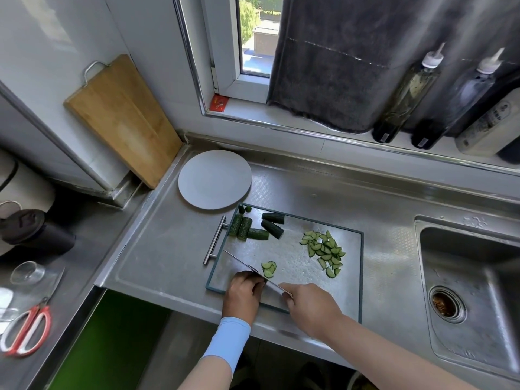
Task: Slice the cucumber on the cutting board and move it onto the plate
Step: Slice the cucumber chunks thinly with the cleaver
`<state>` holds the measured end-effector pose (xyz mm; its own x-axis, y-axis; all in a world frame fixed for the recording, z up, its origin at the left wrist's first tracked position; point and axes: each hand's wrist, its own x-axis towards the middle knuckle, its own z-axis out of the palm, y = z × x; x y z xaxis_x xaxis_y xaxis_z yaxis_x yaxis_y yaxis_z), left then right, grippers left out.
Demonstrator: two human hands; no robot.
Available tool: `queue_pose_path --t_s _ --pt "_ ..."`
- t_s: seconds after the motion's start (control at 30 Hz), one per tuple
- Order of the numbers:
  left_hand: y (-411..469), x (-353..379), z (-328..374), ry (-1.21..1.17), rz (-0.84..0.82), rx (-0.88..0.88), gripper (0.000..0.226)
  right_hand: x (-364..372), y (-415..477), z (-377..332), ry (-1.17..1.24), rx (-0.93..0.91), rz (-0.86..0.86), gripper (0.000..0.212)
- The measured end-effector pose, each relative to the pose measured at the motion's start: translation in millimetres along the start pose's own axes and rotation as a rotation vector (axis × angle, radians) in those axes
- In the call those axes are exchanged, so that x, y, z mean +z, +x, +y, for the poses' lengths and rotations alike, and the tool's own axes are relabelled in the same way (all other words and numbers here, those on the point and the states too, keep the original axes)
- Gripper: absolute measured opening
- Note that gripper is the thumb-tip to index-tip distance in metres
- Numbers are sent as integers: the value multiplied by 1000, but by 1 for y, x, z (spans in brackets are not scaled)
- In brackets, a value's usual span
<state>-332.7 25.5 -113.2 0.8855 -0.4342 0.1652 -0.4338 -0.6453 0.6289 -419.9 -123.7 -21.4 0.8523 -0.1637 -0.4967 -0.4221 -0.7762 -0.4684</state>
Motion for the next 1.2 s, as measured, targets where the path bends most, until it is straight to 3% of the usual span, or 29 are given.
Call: queue_pose_path --t_s 0.3,0.53,0.67,0.87,1.2 --pt "-4 0 -2 -16 -36 -29 20 4 4 2 -40 17 -22 32" --pt "-5 -1 -3 -2 -17 -14 20 8 4 3 -13 13 -2 22" --pt "-7 -1 -1 -18 9 -4 16 11 -1 4 16 19 35 40" --pt "-7 2 -4 -8 -9 -51 12 11 -2 4 15 -26 60 28" --pt "-7 6 -8 -38 10 -51 16 11 -1 0 -21 15 3 30"
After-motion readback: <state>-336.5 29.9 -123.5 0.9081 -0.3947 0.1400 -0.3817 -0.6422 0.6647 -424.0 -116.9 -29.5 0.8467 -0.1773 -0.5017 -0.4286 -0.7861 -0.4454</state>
